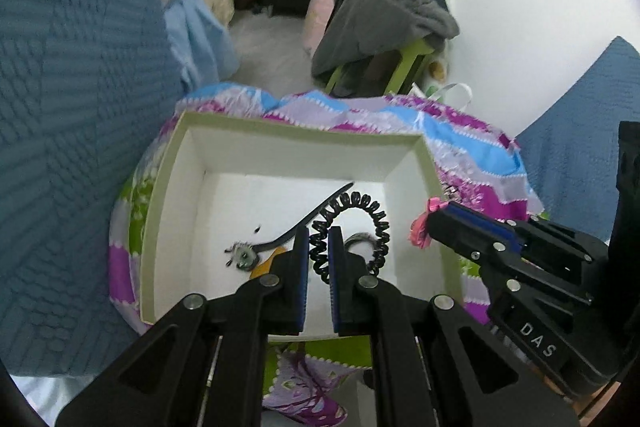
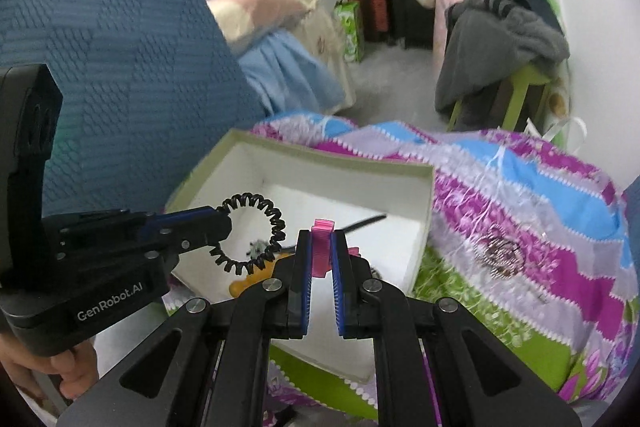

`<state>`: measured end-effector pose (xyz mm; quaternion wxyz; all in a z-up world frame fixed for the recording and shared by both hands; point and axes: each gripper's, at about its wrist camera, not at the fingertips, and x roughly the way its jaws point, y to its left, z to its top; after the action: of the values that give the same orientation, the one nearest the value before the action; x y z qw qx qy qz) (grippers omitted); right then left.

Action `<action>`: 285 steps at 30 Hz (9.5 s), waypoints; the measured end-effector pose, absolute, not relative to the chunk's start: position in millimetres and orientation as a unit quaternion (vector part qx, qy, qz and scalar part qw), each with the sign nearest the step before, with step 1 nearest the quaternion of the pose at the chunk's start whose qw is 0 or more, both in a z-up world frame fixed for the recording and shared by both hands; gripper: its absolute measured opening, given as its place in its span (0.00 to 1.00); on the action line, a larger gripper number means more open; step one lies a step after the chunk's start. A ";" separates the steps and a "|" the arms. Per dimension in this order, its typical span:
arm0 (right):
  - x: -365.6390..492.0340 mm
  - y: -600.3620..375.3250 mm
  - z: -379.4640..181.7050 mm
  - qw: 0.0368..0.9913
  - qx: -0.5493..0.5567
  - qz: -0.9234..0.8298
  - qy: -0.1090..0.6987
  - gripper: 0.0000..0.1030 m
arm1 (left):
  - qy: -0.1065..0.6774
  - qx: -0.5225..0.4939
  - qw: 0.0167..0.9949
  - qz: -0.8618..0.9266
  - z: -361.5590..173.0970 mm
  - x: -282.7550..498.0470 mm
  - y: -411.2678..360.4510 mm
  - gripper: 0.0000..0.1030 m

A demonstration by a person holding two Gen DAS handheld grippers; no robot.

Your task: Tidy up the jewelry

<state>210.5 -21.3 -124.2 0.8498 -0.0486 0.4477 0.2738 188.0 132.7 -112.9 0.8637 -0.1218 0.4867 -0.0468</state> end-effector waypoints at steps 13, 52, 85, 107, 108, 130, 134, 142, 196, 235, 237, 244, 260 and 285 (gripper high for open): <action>211.7 -26.2 -141.0 0.834 -0.036 0.295 0.465 0.32 | 0.506 -0.136 0.851 -0.029 -126.2 185.9 141.2 0.33; 275.9 -253.0 -158.5 0.883 0.020 0.247 0.399 0.29 | 0.482 -0.166 0.848 -0.142 -147.2 235.2 -71.0 0.44; 359.8 -221.4 -253.4 0.796 0.016 0.340 0.501 0.04 | 0.515 -0.158 0.839 -0.074 -231.4 279.9 -71.8 0.40; 326.1 -275.6 -217.5 0.850 0.071 0.249 0.459 0.04 | 0.497 -0.139 0.853 -0.080 -229.5 302.5 -84.6 0.35; 327.2 -275.6 -219.7 0.849 0.071 0.248 0.462 0.04 | 0.501 -0.125 0.853 -0.079 -230.6 305.7 -88.2 0.32; 351.7 -275.1 -247.9 0.795 0.179 0.291 0.501 0.20 | 0.486 -0.148 0.853 -0.119 -200.7 271.5 -76.4 0.06; 344.4 -274.9 -247.1 0.803 0.151 0.276 0.507 0.20 | 0.474 -0.161 0.856 -0.132 -180.6 246.4 -70.3 0.06; 318.0 -253.6 -245.6 0.805 0.089 0.282 0.514 0.28 | 0.442 -0.178 0.866 -0.150 -148.8 213.9 -52.0 0.06; 211.7 -227.7 -109.7 0.905 0.001 0.162 0.393 0.02 | 0.416 -0.177 0.881 -0.142 -77.7 188.3 -8.8 0.06; 253.0 -207.6 -238.3 0.849 -0.041 0.168 0.499 0.02 | 0.408 -0.156 0.891 -0.121 -47.6 173.2 25.4 0.06; 247.3 -213.3 -218.5 0.860 -0.031 0.171 0.480 0.02 | 0.408 -0.158 0.891 -0.121 -47.4 173.7 28.3 0.06; 238.0 -214.9 -172.7 0.878 -0.010 0.173 0.447 0.02 | 0.400 -0.154 0.894 -0.129 -35.4 174.0 31.6 0.06; 228.1 -137.2 -36.3 0.903 -0.001 0.237 0.359 0.02 | 0.384 -0.107 0.911 -0.105 -0.5 183.6 81.0 0.06; 212.3 -31.1 -126.9 0.829 -0.028 0.327 0.452 0.35 | 0.452 -0.162 0.875 -0.054 -92.6 159.9 148.7 0.10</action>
<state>212.3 -31.1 -126.9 0.8292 -0.0278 0.4523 0.3273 159.9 148.7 -92.6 0.8753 -0.1622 0.4523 -0.0545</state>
